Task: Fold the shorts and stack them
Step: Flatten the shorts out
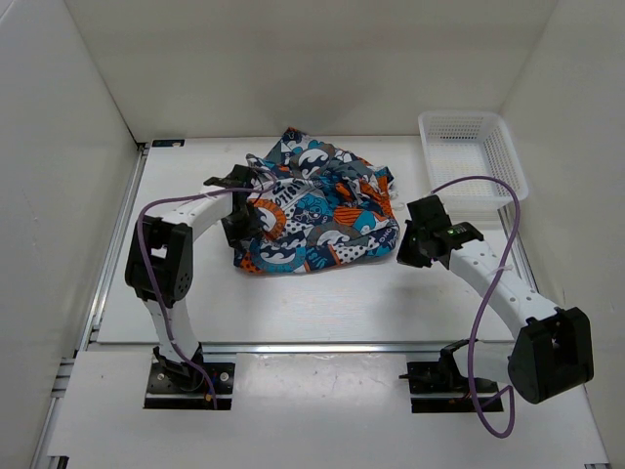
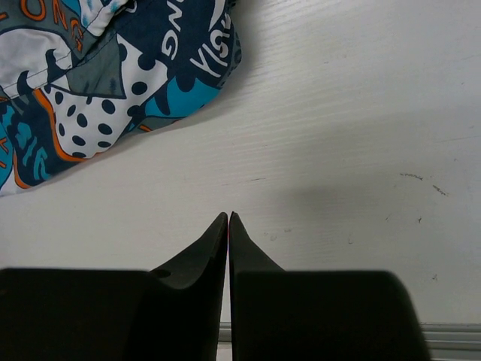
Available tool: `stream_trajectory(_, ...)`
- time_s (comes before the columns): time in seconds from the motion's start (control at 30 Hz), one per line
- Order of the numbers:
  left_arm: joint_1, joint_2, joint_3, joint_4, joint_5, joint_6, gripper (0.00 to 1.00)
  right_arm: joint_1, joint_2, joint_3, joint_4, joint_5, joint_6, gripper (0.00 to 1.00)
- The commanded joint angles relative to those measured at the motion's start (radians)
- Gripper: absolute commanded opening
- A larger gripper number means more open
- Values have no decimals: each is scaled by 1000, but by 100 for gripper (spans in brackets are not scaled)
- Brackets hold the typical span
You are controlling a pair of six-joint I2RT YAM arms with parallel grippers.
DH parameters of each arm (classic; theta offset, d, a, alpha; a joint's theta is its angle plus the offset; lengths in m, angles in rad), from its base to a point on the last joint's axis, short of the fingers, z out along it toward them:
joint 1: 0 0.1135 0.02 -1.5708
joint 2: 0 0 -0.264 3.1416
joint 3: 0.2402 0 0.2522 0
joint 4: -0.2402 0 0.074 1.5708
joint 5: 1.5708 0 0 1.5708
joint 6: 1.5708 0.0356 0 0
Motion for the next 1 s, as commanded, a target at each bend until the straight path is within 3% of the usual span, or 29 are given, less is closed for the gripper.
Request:
stream_trajectory(0.0, -5, -31, 63, 13, -20, 17, 67, -4, -22, 36, -5, -11, -24, 8)
stream_trajectory(0.03, -5, -31, 63, 13, -29, 17, 80, -4, -22, 36, -5, -11, -24, 8)
stream_trajectory(0.1, -5, -21, 90, 13, -29, 26, 91, -4, -22, 36, -5, -11, -24, 8)
stream_trajectory(0.37, -5, 107, 184, -20, -85, 45, 81, -4, -22, 36, -14, -11, -24, 9)
stream_trajectory(0.47, -5, 141, 210, -20, -48, 54, 73, -4, -22, 36, -23, -11, -33, 9)
stream_trajectory(0.6, -5, 152, 219, -20, -29, 63, 38, -4, -22, 36, -34, 0, -33, 9)
stream_trajectory(0.63, -5, 141, 219, -20, -29, 63, 19, -4, -22, 36, -34, 9, -33, 9)
stream_trajectory(0.67, -5, 132, 219, -31, -29, 63, 10, -4, -22, 36, -34, 9, -33, 9)
stream_trajectory(0.83, 4, 29, 183, -53, -39, 63, 10, -13, -22, 36, -34, 9, -33, 12)
stream_trajectory(0.97, 4, -61, 161, -93, -58, 63, 10, -49, 3, 68, -13, -12, -33, 36)
